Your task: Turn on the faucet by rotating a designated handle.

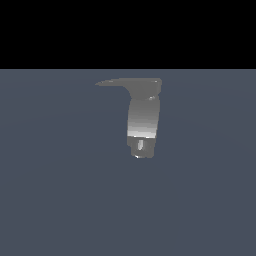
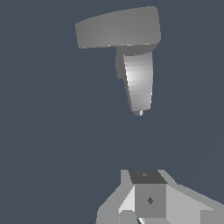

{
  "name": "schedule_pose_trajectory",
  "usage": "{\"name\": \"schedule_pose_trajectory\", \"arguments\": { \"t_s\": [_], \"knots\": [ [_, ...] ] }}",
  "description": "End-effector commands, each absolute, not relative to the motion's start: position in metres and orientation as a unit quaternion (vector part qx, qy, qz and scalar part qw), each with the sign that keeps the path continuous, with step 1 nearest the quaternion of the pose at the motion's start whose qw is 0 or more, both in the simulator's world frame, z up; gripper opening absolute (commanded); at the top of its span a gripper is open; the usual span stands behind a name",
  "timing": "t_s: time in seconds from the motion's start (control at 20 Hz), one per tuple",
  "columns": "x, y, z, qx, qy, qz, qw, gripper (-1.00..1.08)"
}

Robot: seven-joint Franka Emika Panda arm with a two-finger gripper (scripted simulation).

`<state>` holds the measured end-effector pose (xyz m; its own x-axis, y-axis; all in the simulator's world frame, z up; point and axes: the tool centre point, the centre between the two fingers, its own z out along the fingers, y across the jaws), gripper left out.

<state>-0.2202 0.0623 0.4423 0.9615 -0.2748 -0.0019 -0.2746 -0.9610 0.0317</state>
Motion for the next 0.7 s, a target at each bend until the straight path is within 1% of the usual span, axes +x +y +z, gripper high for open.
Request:
{"name": "schedule_pose_trajectory", "arguments": {
  "t_s": [0.0, 0.65],
  "knots": [
    [-0.212, 0.071, 0.435, 0.986, -0.167, -0.003, 0.015, -1.00],
    [-0.160, 0.106, 0.397, 0.952, -0.307, -0.004, 0.010, -1.00]
  ]
}}
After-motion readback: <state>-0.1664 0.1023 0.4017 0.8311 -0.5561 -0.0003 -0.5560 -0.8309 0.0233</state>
